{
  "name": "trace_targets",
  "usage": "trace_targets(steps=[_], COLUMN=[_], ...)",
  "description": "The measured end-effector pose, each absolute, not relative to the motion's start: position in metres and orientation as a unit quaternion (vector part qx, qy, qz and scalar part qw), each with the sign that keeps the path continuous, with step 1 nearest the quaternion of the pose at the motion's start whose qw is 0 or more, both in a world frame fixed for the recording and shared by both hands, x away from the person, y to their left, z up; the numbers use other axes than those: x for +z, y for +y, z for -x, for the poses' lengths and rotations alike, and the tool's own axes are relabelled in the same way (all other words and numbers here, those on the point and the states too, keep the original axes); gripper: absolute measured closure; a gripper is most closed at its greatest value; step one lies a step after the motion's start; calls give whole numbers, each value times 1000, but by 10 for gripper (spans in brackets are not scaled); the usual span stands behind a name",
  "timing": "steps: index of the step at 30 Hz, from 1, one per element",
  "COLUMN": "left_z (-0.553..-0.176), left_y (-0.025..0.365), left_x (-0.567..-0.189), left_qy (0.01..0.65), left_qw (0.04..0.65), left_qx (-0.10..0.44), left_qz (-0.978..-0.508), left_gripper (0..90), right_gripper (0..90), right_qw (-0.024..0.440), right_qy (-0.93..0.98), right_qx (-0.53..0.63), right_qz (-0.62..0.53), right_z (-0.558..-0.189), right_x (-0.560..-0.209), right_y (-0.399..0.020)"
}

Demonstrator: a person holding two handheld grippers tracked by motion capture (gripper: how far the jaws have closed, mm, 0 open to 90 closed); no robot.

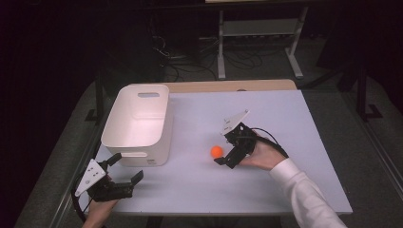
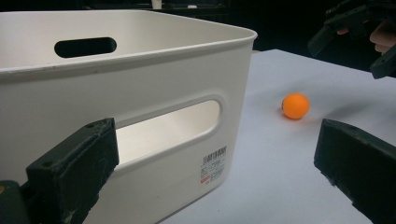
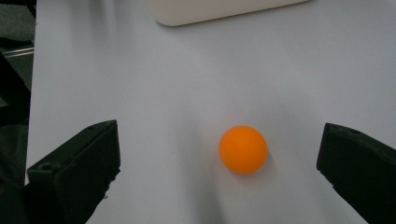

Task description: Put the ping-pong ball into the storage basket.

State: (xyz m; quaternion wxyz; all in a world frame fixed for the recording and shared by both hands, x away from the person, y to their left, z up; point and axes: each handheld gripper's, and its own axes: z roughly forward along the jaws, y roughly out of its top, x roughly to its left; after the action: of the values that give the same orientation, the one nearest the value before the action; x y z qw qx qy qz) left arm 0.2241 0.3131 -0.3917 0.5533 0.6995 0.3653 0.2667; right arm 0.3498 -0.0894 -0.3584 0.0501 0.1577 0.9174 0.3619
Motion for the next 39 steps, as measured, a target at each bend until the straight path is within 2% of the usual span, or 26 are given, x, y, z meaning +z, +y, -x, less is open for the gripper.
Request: trace_targets(steps=[39], left_z=[-224], left_y=[312], left_x=[-392], left_qy=[358], left_qw=[548], left_qx=[268], left_qz=[-707], left_gripper=[0], right_gripper=[0], right_qw=[16], right_qy=[936], right_qx=[321], right_qz=[-141], right_z=[-367], right_x=[-385], right_y=[-70])
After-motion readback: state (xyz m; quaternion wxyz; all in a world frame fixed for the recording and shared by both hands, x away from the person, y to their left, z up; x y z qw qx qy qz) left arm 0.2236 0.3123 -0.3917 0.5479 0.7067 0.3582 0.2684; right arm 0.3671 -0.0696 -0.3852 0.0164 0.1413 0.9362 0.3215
